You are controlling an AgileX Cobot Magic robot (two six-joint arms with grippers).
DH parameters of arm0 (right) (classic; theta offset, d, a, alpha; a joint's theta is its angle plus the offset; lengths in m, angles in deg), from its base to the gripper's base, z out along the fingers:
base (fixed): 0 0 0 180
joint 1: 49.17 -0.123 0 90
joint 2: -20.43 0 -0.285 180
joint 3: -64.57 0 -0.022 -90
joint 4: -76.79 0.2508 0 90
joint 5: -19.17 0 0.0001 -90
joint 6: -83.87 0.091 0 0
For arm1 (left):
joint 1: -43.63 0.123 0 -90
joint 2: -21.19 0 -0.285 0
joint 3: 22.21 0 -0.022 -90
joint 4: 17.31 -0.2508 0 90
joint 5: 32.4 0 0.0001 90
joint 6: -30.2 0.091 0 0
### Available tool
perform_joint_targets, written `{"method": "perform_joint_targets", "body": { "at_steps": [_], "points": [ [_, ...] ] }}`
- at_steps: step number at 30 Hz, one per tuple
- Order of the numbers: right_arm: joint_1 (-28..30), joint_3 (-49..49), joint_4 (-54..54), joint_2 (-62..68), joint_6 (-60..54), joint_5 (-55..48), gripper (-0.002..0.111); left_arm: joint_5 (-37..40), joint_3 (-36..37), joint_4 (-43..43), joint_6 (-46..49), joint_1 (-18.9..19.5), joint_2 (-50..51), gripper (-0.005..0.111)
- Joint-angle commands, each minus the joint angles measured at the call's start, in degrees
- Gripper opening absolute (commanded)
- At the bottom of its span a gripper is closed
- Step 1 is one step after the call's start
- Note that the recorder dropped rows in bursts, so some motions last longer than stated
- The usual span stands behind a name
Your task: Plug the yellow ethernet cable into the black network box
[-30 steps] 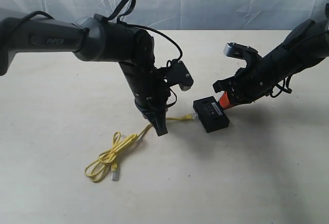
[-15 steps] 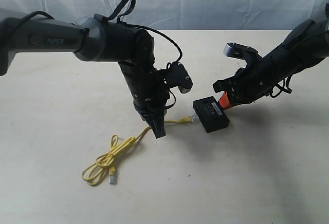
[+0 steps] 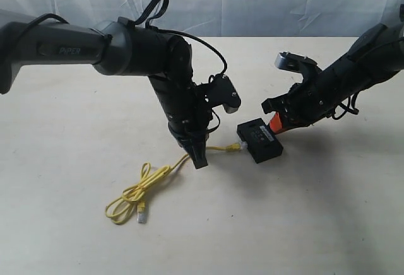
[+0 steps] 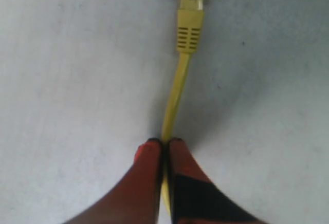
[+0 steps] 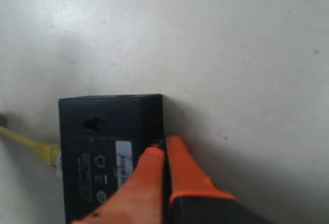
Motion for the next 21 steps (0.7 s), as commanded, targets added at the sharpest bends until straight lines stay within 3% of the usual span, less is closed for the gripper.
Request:
{"method": "perform_joint_targets", "body": {
  "at_steps": [1,21],
  "points": [
    [0.34,0.18,0.43,-0.12,-0.42,-0.03,-0.001,-1.09,-0.31,0.81,-0.04,-0.23,-0.44,0.0],
    [0.34,0.18,0.74,-0.12,-0.42,-1.31,-0.001,-1.17,-0.31,1.13,-2.57,-0.23,-0.44,0.0]
  ]
}}
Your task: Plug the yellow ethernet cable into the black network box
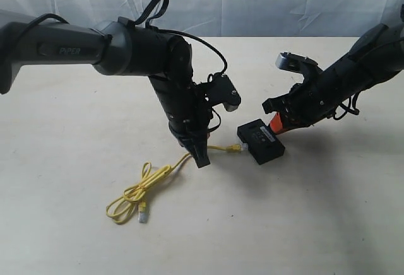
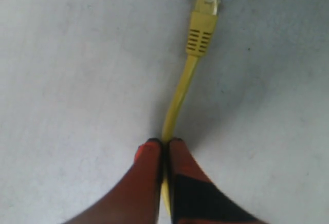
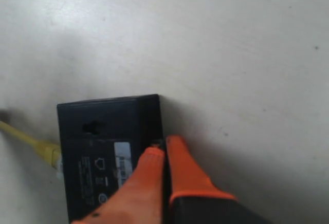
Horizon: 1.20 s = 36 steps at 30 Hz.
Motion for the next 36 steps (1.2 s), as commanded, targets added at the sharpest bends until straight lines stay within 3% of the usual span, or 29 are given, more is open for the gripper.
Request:
{"method": "perform_joint_targets", "body": {
  "at_steps": [1,18,36],
  "points": [
    [0.34,0.18,0.63,-0.12,-0.42,-0.87,-0.001,-0.71,-0.31,1.13,-0.51,-0.19,-0.44,0.0],
    [0.46,0.18,1.57,-0.12,0.88,-1.4,-0.001,0.12,-0.31,-4.15,-5.07,-0.19,-0.44,0.0],
    [0.46,0.18,1.74,-0.12,2.16,-0.35,-0.001,1.24,-0.31,-3.75,-3.92,-0.19,-1.81,0.0]
  ]
}}
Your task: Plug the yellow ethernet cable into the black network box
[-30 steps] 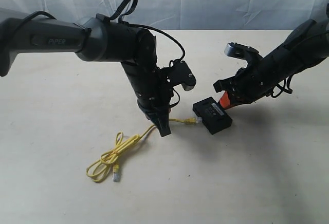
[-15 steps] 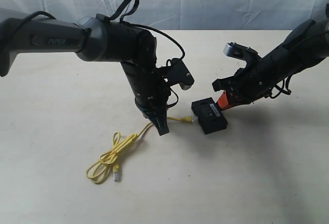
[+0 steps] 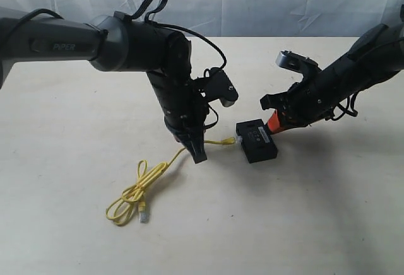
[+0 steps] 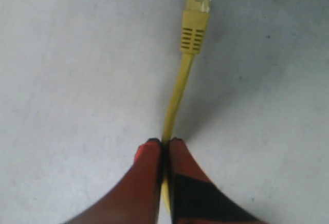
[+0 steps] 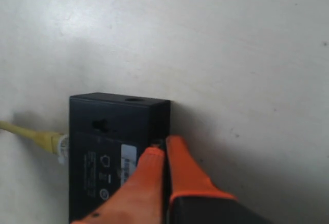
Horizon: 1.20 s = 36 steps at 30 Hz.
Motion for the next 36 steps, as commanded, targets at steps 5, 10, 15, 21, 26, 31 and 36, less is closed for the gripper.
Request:
{"method": "perform_joint_targets", "body": {
  "at_steps": [5,10,15,21,26,31,36],
  "points": [
    [0.37,0.18,0.0,-0.12,-0.17,0.13,-0.001,1.02,-0.18,1.59,1.47,-0.19,-0.65,0.0],
    [0.37,0.18,0.0,-0.12,-0.17,0.04,-0.001,2.41,-0.08,1.59,1.79,-0.19,-0.01,0.0],
    [0.37,0.18,0.0,-0.12,-0.17,-0.07,-0.001,2.16,-0.08,2.69,2.84,-0.19,-0.03,0.0],
    [0.37,0.18,0.0,-0.12,-0.17,-0.18,-0.001,0.88,-0.08,2.69,2.84,-0.19,0.23,0.0],
    [0.37,0.18,0.0,-0.12,-0.17,-0.18,-0.001,0.04,-0.18,2.74,2.84,-0.19,0.62,0.0],
    [0.37,0.18,0.0,-0.12,-0.06,-0.17,-0.001,-0.97,-0.18,2.85,2.72,-0.19,0.62,0.0],
    [0.37,0.18,-0.11,-0.12,-0.07,-0.33,-0.001,-0.42,-0.18,1.06,0.37,-0.19,0.62,0.0]
  ]
}}
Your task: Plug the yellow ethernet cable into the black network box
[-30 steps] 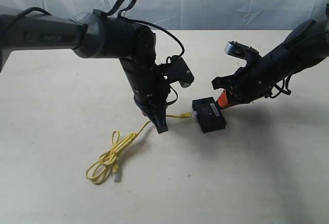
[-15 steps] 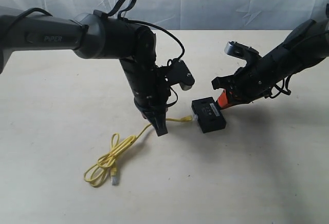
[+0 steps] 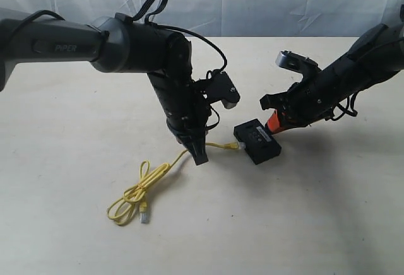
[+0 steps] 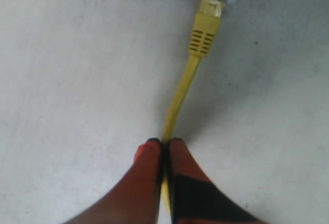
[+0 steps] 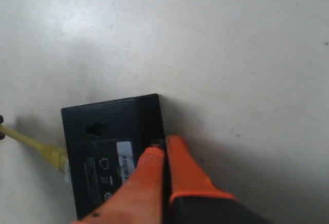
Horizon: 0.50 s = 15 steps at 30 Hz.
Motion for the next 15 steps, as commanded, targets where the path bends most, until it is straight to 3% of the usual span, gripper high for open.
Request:
{"method": "perform_joint_targets", "body": {
  "at_steps": [1,11,15],
  "points": [
    [0.37,0.18,-0.11,-0.12,-0.07,-0.35,-0.001,-0.08,-0.18,-2.41,-3.39,-0.19,0.4,0.0],
    [0.37,0.18,-0.1,-0.12,0.04,-1.0,-0.001,-1.07,-0.18,-3.04,-5.87,-0.19,0.4,0.0],
    [0.37,0.18,-0.1,-0.12,0.04,-1.0,-0.001,2.65,-0.18,-4.79,-5.03,-0.19,0.4,0.0]
  ]
}}
